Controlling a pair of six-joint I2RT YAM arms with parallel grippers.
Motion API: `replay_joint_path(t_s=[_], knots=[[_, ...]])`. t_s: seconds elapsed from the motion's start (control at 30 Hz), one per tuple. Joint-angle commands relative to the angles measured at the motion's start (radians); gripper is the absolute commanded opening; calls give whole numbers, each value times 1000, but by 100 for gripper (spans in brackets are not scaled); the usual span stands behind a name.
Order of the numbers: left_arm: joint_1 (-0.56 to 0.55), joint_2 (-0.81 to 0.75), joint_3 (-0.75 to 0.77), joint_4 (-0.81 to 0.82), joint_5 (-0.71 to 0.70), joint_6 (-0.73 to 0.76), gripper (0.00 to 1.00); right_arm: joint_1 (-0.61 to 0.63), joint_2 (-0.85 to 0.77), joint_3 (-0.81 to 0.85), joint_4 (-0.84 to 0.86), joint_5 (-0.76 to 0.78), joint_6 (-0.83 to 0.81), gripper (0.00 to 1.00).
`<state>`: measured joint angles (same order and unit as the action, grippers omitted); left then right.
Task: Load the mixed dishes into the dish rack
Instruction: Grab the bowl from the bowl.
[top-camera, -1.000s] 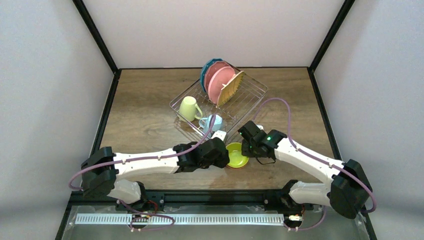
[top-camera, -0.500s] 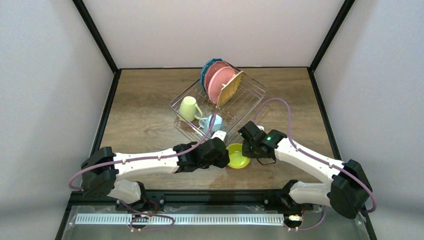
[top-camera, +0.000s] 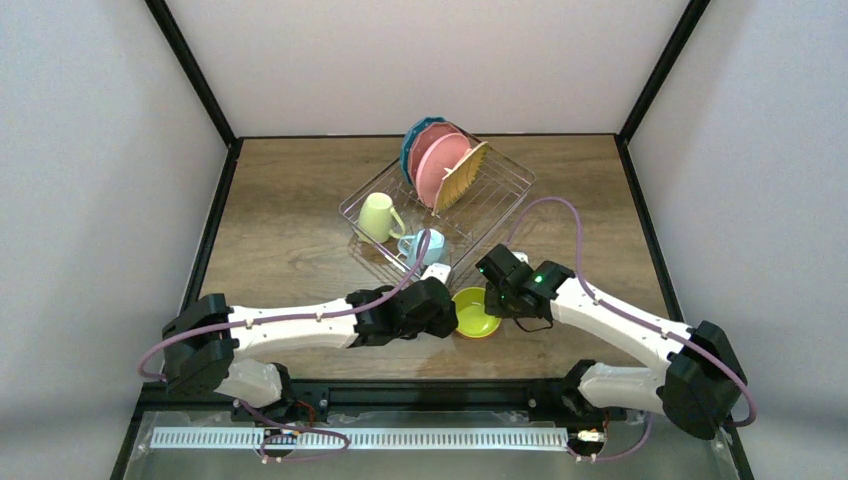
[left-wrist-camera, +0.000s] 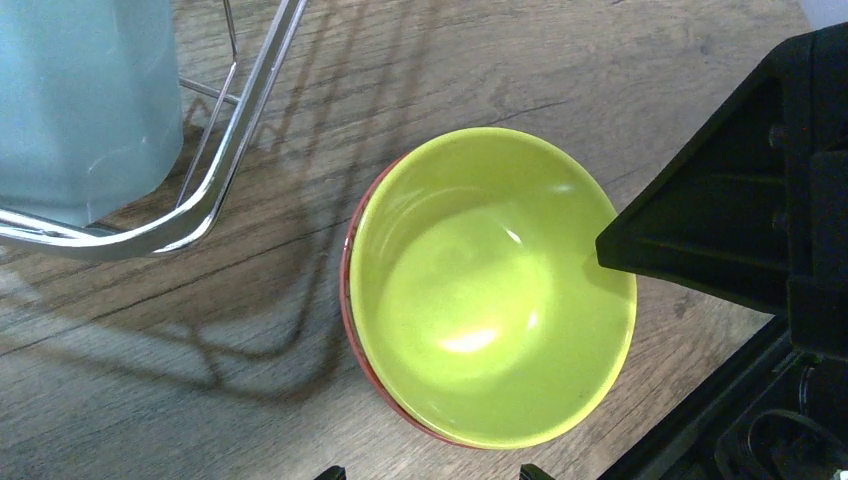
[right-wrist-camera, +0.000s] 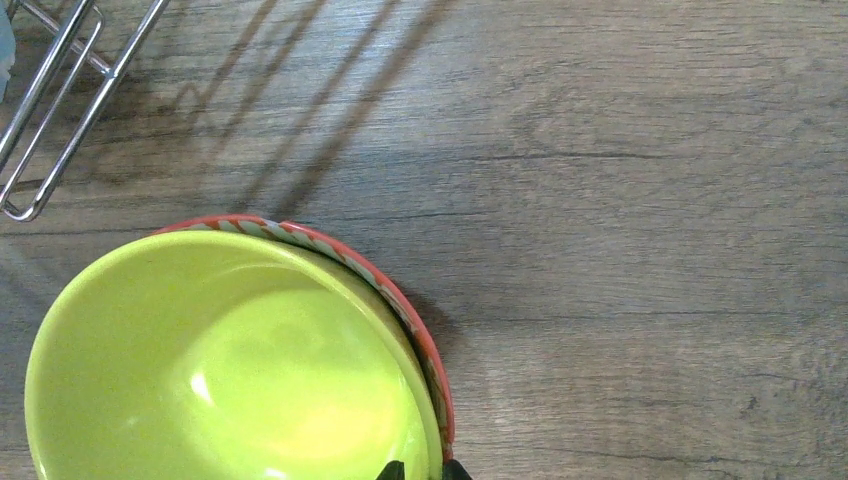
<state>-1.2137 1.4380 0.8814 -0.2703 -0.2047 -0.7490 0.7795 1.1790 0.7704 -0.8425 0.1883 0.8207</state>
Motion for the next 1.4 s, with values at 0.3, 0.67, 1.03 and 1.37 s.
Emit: replay_joint_path(t_s=[0.3,0.67,1.03,1.37], knots=[[-18,-19,-23,17,-10,-17,100,18,-17,-9,-2,5,38,2],[-19,-27,-30,13,-16,-12,100,31,-40,8,-21,22,60,1],[-20,-13,-25,9,-29,6,100,51,-33,85,-48,31,75,1],[-20,24,-1,17,-35,10,100,53,-46,122,-73,24,74,1]])
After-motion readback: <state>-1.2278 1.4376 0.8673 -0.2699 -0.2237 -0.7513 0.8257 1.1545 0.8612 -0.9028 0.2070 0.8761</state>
